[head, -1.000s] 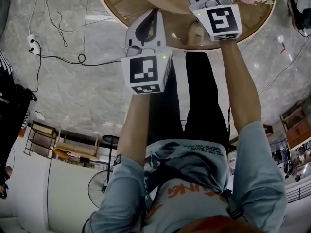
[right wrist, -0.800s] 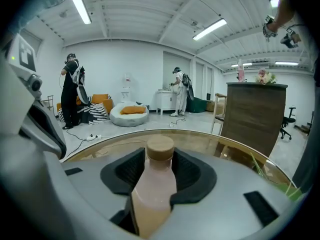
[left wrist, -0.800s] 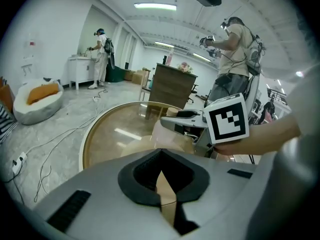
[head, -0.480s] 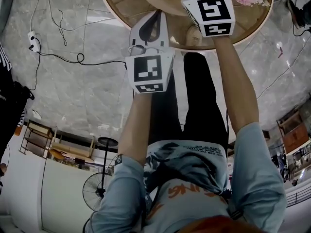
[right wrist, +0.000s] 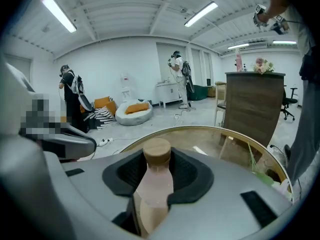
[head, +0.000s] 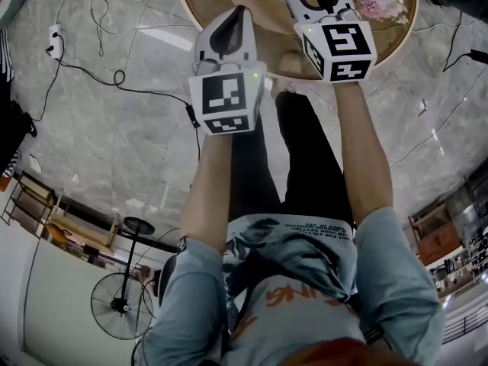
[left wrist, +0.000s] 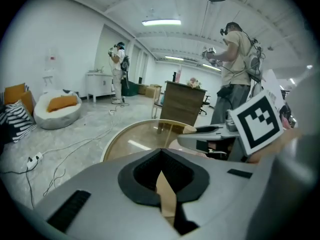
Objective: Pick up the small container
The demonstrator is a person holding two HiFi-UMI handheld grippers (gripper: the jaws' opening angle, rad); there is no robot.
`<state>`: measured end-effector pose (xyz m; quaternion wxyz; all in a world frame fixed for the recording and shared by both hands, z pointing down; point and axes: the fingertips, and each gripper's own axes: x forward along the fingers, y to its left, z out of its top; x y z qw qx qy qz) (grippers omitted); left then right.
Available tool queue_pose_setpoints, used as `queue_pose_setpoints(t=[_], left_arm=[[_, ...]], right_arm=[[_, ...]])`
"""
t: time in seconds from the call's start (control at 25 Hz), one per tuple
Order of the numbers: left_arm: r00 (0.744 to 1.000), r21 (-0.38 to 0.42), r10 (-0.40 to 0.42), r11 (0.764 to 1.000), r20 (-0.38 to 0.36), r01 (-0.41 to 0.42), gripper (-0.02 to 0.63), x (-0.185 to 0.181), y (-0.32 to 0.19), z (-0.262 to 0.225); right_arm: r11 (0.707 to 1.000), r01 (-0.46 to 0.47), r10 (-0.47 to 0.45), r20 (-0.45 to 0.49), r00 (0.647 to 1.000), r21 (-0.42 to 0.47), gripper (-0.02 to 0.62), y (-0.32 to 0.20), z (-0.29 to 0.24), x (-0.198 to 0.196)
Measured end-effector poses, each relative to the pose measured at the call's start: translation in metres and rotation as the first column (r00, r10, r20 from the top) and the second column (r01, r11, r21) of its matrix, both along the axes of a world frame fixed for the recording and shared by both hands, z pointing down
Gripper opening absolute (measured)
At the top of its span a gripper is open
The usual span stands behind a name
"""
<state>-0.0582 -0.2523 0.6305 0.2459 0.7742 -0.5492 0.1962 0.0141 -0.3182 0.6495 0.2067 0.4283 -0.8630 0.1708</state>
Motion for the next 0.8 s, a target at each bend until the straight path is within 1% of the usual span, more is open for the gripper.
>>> queue_pose_setpoints(t=[0.16, 0.32, 0.48, 0.6, 0.8], left_arm=[[0.995, 0.056, -0.097, 0.994, -0.006, 0.097, 0.023, -0.007, 0.003, -0.039], [0.993, 0.134, -0.119, 0.984, -0.008, 0.119, 0.023, -0.003, -0.008, -0.090], [0.986, 0.194, -0.163, 0.966, -0.044, 0.169, 0.023, 0.002, -0.019, -0.161], [0.975, 0.219, -0.216, 0.950, -0.056, 0.223, 0.023, 0.001, -0.022, -0.201], [0.947, 0.227, -0.307, 0.920, -0.089, 0.320, 0.023, -0.005, -0.009, -0.266]], right_arm=[[0.998, 0.054, -0.055, 0.057, 0.997, 0.016, 0.150, 0.017, -0.044, 0.003], [0.997, 0.073, -0.075, 0.061, 0.995, 0.038, 0.150, 0.025, -0.096, 0.015], [0.995, 0.073, -0.077, 0.054, 0.996, 0.072, 0.150, 0.025, -0.168, 0.030], [0.993, 0.056, -0.064, 0.070, 0.996, 0.106, 0.150, 0.021, -0.217, 0.040], [0.989, 0.022, -0.040, 0.117, 0.992, 0.149, 0.150, 0.028, -0.293, 0.049]])
